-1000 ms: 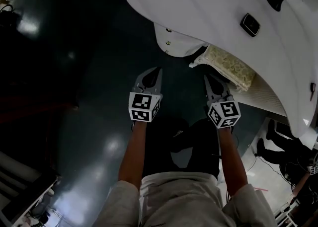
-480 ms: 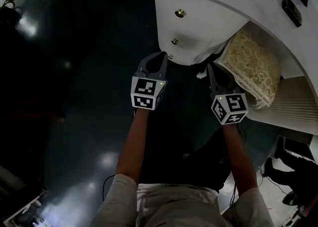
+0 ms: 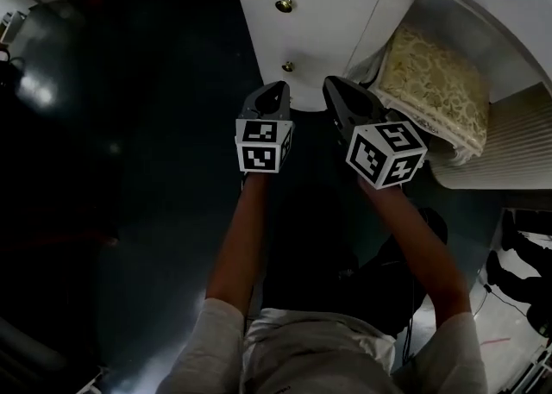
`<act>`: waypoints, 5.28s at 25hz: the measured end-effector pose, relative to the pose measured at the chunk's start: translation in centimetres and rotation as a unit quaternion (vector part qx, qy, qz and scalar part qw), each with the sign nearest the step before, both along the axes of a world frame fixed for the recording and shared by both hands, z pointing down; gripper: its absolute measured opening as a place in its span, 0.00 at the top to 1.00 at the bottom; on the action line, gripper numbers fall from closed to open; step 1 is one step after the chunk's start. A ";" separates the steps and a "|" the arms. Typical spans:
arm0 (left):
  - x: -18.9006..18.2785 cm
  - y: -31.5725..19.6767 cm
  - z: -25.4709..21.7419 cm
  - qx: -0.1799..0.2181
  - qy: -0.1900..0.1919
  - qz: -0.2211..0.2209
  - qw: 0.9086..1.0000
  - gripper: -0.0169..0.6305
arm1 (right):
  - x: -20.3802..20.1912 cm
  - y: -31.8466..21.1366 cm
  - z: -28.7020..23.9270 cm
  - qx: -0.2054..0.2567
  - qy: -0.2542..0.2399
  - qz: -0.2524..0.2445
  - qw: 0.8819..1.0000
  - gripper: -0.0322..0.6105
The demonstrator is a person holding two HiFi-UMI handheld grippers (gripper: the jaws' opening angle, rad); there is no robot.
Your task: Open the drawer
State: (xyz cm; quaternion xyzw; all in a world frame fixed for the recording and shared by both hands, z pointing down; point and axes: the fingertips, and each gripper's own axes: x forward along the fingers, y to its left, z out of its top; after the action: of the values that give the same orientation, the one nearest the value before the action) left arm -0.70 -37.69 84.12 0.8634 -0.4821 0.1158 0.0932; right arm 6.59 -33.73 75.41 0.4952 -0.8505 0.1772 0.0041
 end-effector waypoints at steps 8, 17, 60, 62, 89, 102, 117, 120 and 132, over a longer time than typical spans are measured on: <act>-0.1 -2.1 0.2 0.016 -0.010 0.020 1.000 0.96 | 1.4 -1.4 -3.0 0.015 -0.009 0.031 0.999 0.93; 0.8 -4.1 2.2 -0.002 -0.002 0.001 1.000 0.96 | 3.9 -6.2 -2.2 0.041 0.042 0.040 0.997 0.93; 0.6 -3.4 3.8 0.004 -0.012 -0.012 1.000 0.81 | 4.7 -6.1 -1.7 0.017 -0.008 0.026 0.999 0.93; 0.0 -2.8 3.6 0.006 -0.008 -0.013 1.000 0.81 | 5.1 -6.8 -1.9 0.008 -0.035 0.048 0.998 0.93; -3.0 2.7 3.8 -0.009 -0.025 -0.003 1.000 0.81 | -2.2 -2.7 -1.3 0.078 0.144 -0.121 0.979 0.93; -4.0 3.4 3.7 -0.022 -0.039 -0.055 0.997 0.81 | -2.6 -3.0 -1.7 0.065 0.101 -0.102 0.987 0.93; -5.9 6.8 4.1 -0.099 -0.101 -0.041 0.989 0.81 | 0.0 6.8 -3.1 -0.002 0.118 -0.152 0.981 0.93; -6.9 7.9 4.0 -0.114 -0.105 -0.040 0.987 0.81 | 0.1 7.6 -3.9 -0.014 0.112 -0.140 0.984 0.93; -9.8 13.0 4.5 -0.119 -0.104 -0.039 0.987 0.81 | -0.9 10.4 -4.3 -0.018 0.115 -0.129 0.985 0.93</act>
State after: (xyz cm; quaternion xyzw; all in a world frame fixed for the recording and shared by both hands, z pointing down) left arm -10.47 -24.74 88.59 0.8101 -0.5054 0.2572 0.1489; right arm 5.69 -23.36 71.08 0.3979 -0.8979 0.1325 0.1339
